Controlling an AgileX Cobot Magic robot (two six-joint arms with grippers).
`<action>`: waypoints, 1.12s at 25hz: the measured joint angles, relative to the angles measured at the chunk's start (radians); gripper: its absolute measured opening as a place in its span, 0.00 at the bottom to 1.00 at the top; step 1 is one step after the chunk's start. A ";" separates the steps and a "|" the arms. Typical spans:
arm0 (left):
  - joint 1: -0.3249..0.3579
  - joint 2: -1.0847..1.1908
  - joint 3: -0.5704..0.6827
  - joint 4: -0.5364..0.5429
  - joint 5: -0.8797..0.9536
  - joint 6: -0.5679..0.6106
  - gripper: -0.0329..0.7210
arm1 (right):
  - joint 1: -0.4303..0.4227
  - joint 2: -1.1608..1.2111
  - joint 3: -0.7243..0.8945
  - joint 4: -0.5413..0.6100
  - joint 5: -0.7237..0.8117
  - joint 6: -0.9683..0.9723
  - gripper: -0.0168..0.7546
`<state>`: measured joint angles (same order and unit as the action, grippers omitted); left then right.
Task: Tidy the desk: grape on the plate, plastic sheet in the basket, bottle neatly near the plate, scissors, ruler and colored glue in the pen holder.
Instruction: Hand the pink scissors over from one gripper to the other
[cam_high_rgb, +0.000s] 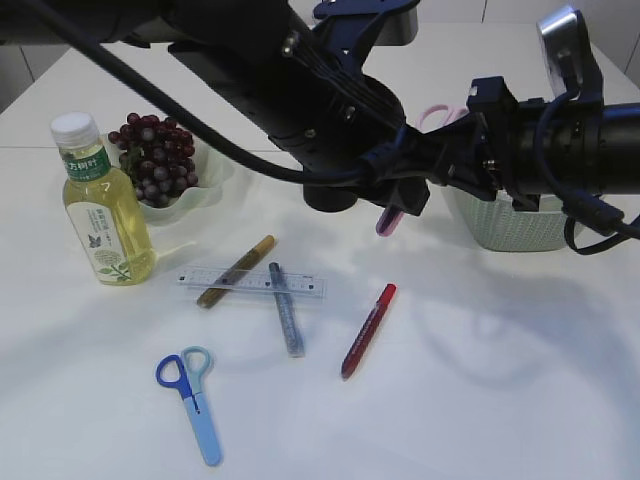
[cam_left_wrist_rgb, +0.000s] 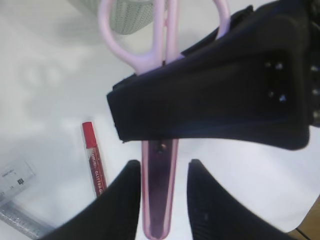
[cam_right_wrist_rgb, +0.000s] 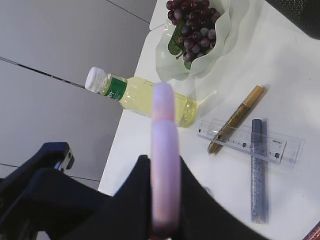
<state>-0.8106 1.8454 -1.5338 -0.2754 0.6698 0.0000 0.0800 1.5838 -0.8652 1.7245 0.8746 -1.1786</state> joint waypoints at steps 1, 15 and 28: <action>0.000 0.000 0.000 -0.004 0.000 0.000 0.35 | 0.000 0.000 0.000 0.000 0.000 0.000 0.13; 0.002 0.000 0.000 -0.040 0.015 0.000 0.36 | 0.000 0.000 0.000 -0.008 -0.004 -0.020 0.13; 0.025 -0.005 -0.071 -0.063 0.162 0.000 0.36 | 0.000 0.000 0.000 -0.052 -0.073 -0.046 0.13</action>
<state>-0.7854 1.8409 -1.6048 -0.3387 0.8318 0.0000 0.0800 1.5838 -0.8652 1.6730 0.8017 -1.2250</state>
